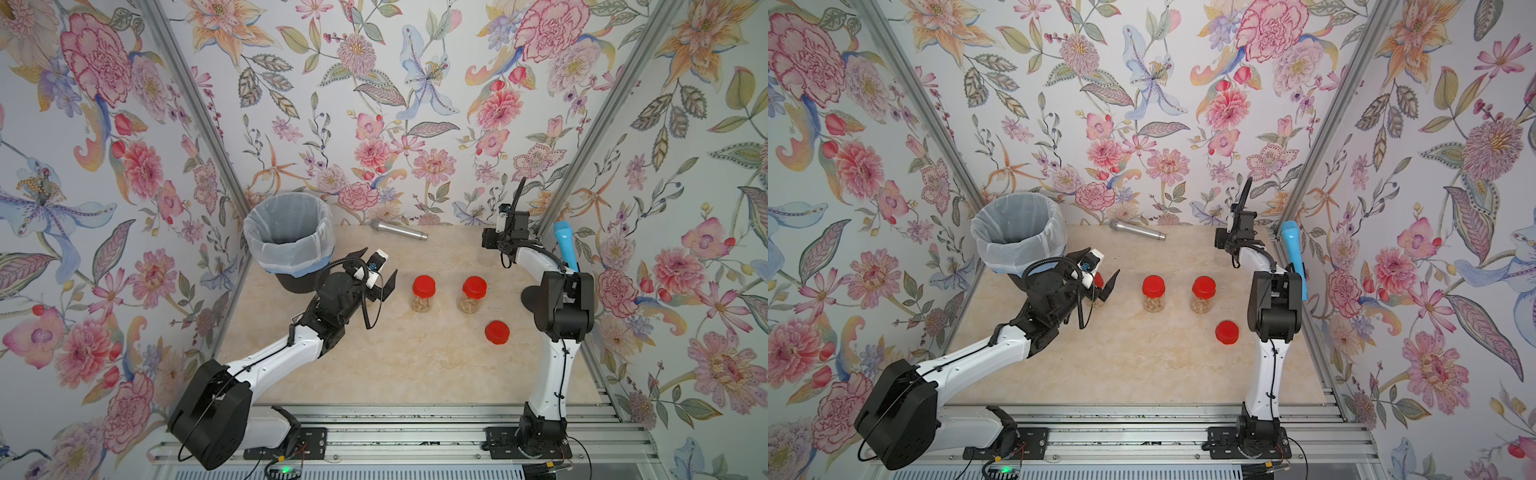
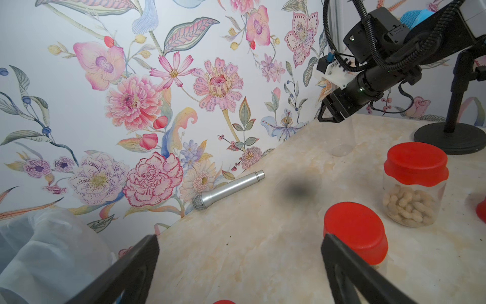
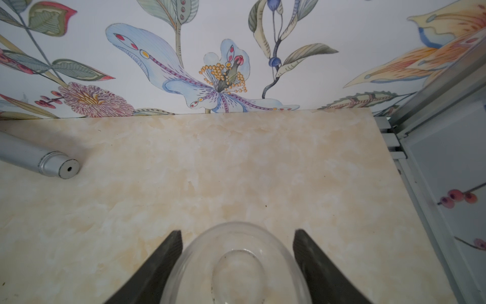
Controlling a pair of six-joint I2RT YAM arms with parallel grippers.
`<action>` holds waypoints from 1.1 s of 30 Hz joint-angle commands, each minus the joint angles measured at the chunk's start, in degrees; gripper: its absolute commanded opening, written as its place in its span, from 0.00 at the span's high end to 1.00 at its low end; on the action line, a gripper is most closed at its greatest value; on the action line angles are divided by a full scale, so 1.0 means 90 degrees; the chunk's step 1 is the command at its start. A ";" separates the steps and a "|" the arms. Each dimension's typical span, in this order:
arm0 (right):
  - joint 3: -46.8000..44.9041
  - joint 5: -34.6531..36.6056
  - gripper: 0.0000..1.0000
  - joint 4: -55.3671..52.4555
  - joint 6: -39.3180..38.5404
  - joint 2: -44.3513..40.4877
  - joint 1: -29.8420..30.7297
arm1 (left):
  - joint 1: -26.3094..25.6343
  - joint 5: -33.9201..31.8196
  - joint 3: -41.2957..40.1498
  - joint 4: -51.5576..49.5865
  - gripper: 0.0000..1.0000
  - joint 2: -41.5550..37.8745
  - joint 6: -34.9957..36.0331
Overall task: Empty moldy peanuts from jars
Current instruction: Place the jar at the center of the board.
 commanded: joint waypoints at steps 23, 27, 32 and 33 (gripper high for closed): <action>-0.1114 -0.0414 0.08 0.0397 0.0021 -0.1747 0.0035 | 0.0071 -0.0083 -0.0068 0.0391 0.00 0.0291 -0.0675; -0.1625 -0.0481 0.07 0.0490 0.0087 -0.2400 0.0088 | 0.0076 -0.0299 -0.0087 0.0487 0.00 0.0303 -0.0832; -0.2313 -0.0589 0.04 0.0397 0.0376 -0.3227 0.0312 | 0.0076 -0.0307 -0.0068 0.0469 0.00 0.0322 -0.0831; -0.2474 -0.0569 0.03 0.0359 0.0397 -0.3434 0.0433 | 0.0076 -0.0291 -0.0063 0.0463 0.00 0.0340 -0.0769</action>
